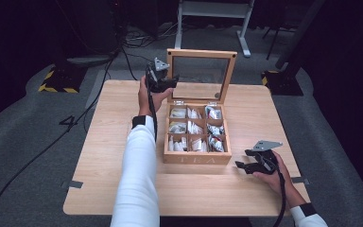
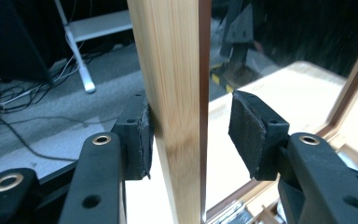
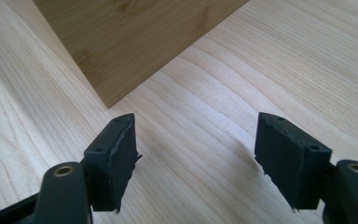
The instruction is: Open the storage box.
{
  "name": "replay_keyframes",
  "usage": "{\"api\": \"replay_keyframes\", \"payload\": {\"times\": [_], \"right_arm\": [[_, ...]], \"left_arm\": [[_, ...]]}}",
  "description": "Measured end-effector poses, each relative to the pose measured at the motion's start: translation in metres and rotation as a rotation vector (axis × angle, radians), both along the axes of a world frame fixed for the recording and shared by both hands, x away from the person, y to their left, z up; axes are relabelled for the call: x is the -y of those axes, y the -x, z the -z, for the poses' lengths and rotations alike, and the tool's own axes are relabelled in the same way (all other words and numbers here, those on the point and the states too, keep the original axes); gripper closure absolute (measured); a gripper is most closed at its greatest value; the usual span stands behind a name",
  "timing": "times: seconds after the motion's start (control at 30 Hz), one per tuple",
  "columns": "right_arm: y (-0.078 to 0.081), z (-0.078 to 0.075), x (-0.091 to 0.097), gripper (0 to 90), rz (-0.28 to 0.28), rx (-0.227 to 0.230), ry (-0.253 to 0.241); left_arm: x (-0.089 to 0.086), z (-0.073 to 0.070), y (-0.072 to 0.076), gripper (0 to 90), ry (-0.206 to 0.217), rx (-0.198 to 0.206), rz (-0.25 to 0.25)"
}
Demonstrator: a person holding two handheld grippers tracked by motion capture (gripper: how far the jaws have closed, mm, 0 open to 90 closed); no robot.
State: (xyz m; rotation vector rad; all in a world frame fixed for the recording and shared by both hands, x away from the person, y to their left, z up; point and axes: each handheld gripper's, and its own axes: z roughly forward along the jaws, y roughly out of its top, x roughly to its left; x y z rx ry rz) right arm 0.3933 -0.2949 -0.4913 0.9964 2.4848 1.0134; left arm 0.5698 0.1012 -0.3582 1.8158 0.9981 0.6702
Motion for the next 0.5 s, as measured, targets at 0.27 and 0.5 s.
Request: {"api": "replay_keyframes", "payload": {"times": [0.27, 0.5], "right_arm": [[-0.001, 0.002, 0.002, 29.9, 0.005, -0.010, 0.016], [0.000, 0.003, 0.004, 29.7, 0.005, -0.013, 0.020]], "left_arm": [[0.001, 0.020, -0.004, 51.4, -0.032, -0.063, -0.010], [-0.003, 0.038, -0.008, 52.5, -0.100, -0.144, -0.003]]}}
